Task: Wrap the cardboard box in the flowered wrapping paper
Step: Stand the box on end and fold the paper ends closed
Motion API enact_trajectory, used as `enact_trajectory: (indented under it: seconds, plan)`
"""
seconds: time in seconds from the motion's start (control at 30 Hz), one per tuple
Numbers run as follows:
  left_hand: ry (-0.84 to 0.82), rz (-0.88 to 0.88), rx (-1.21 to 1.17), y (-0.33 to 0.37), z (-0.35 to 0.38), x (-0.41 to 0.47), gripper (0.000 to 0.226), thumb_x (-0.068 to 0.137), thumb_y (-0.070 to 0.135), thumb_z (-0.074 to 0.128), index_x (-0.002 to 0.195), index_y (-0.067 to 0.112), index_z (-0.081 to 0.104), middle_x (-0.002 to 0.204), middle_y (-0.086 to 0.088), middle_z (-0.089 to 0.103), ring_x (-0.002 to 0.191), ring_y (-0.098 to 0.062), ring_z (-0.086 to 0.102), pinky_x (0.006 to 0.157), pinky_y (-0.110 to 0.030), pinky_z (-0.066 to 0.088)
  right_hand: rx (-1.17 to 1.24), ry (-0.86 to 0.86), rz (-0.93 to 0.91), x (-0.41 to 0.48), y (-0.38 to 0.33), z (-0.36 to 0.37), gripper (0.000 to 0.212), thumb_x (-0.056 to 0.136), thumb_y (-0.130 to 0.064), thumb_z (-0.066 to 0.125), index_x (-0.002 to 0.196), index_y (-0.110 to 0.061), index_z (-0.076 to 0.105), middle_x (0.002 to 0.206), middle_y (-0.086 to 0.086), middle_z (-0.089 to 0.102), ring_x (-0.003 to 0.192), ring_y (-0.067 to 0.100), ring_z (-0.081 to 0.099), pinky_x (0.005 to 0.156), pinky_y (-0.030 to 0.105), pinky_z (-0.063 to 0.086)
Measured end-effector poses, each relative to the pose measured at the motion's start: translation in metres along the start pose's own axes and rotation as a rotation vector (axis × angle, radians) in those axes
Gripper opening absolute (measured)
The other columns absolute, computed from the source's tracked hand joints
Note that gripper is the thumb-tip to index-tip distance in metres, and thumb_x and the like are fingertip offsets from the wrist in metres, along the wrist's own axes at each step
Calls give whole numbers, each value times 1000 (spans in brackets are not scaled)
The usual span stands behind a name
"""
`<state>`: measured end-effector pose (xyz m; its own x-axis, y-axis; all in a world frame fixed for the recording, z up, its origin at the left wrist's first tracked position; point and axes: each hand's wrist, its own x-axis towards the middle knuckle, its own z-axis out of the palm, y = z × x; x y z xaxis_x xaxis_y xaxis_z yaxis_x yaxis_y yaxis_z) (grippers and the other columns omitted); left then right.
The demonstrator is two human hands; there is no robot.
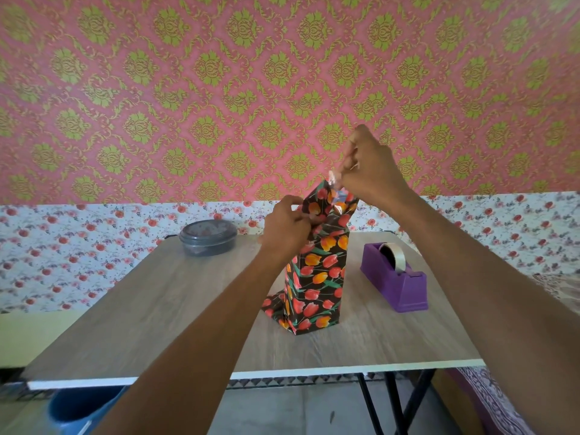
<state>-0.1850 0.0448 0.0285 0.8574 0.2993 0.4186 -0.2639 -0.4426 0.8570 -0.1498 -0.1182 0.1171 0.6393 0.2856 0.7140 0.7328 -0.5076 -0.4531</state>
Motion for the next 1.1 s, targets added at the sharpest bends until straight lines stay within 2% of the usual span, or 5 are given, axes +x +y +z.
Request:
enact_trajectory:
  seconds: [0.2,0.37,0.53,0.9,1.1]
  plan:
    - [24,7,-32,8,5,-9,37,83,10,80,109,22,56,86,2,77,83,-22,74,69,-39,60,-132,-289,-28,3,-2,6,28,92,4,64,99,-14,44,88,17,61,87,27,74,58,16,49]
    - [28,-33,199,12,5,-3,23,85,18,72,66,30,73,77,10,72,83,-22,68,91,-51,54,-292,-414,-8,5,-9,8,29,84,10,62,102,-7,47,90,18,63,89,38,72,75,56,60]
    - [99,-46,241,17,11,4,19,84,19,77,68,29,77,62,18,63,70,-7,58,76,-31,42,-461,-414,-43,4,-12,11,29,83,4,59,99,-16,46,95,10,54,81,37,68,73,55,60]
    - [-38,2,254,16,12,0,17,83,21,77,97,28,81,82,9,72,81,-13,66,96,-47,53,-442,-412,-6,3,-10,13,30,81,9,58,99,-13,49,94,11,62,96,31,62,89,51,54]
    - [-48,-45,252,19,13,-3,14,81,25,75,75,35,67,92,7,75,98,-23,67,105,-56,44,-335,-358,24,6,-15,16,30,82,4,63,95,-18,47,91,10,66,98,27,62,95,50,43]
